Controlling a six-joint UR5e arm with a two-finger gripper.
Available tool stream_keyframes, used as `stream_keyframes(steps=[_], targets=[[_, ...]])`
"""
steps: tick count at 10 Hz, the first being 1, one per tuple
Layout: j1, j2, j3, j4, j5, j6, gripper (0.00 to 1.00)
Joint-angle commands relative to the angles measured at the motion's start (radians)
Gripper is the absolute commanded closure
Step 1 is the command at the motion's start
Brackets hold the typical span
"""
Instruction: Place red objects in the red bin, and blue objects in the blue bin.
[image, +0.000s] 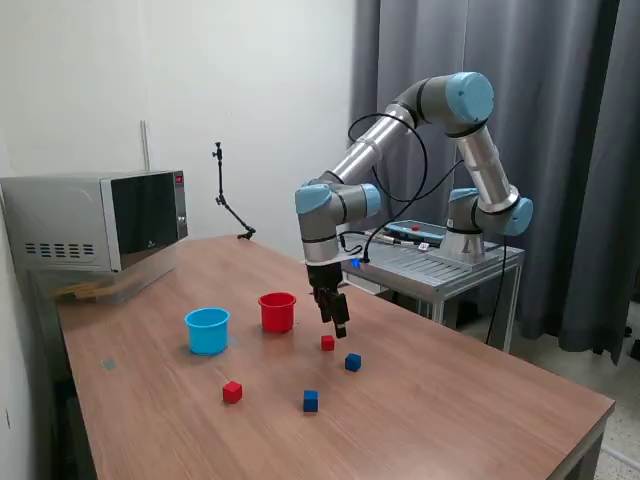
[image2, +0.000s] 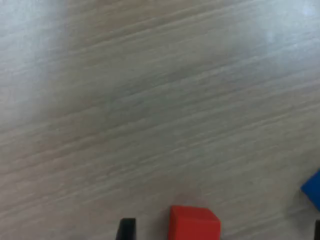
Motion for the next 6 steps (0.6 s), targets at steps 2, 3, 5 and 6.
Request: stream_keyframes(steps=[2,3,5,6], targets=[[0.000,0.024,0.018,0.001,0.001,0.000,0.00],[0.000,0.024,0.022,0.002,0.003,0.000,0.00],[-0.002,0.026,0.022,0.001,0.001,0.000,0.00],[-0.005,0.026,0.020,-0.001,0.003,0.000,0.00]])
